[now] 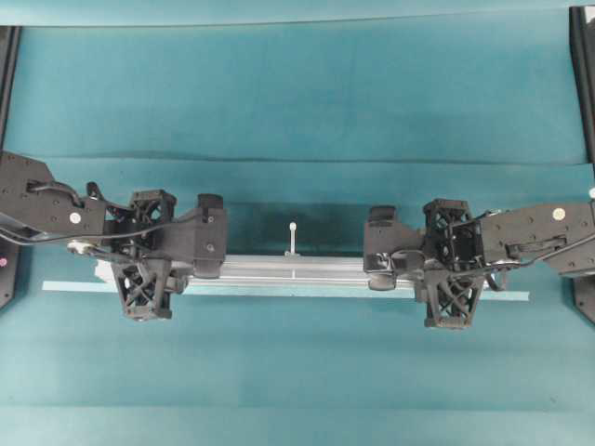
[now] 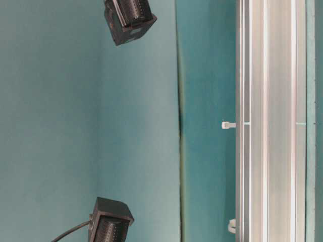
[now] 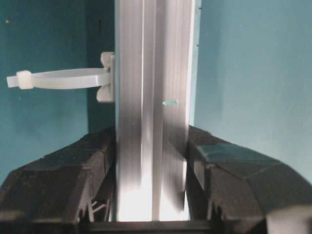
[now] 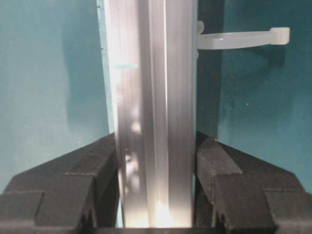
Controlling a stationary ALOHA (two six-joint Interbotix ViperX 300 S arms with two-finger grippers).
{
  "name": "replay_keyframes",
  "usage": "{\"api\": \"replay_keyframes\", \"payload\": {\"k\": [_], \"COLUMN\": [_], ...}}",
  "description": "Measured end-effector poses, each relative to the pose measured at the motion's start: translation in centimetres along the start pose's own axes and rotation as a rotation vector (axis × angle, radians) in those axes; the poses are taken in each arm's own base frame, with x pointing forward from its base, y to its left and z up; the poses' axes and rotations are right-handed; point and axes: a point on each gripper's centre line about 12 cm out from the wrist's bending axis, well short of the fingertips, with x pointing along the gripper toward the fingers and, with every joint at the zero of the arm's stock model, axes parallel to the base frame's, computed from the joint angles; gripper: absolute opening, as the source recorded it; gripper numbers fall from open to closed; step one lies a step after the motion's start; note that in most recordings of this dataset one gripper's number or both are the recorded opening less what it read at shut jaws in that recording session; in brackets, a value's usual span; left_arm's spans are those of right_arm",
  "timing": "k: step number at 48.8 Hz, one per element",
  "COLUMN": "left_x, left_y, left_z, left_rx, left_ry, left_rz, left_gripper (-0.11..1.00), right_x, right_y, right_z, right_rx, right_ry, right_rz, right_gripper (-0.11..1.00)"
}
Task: Lift the large metal rail with both hands.
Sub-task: 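Close both grippers on the rail near its left and right ends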
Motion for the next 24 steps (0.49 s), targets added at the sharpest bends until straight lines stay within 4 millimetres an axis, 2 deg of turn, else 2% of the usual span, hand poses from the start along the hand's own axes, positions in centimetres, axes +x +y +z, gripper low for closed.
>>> {"api": "replay_keyframes", "payload": {"k": [14,24], "left_x": [-0.1,-1.7], "left_y": [0.0,0.0], "left_z": [-0.1,0.6], "left_rx": [-0.002,-0.004], "left_ry": [0.005,0.006], "left_rz": [0.0,0.001], "left_gripper": [0.36,0.36], "right_x": [-0.1,-1.8], "right_y": [0.0,0.4], "right_z": [0.0,0.5], "right_rx": [0.005,0.039], "right_ry": [0.003,-0.012], "right_rz": [0.003,0.031], "right_gripper": [0.39,0.39]}}
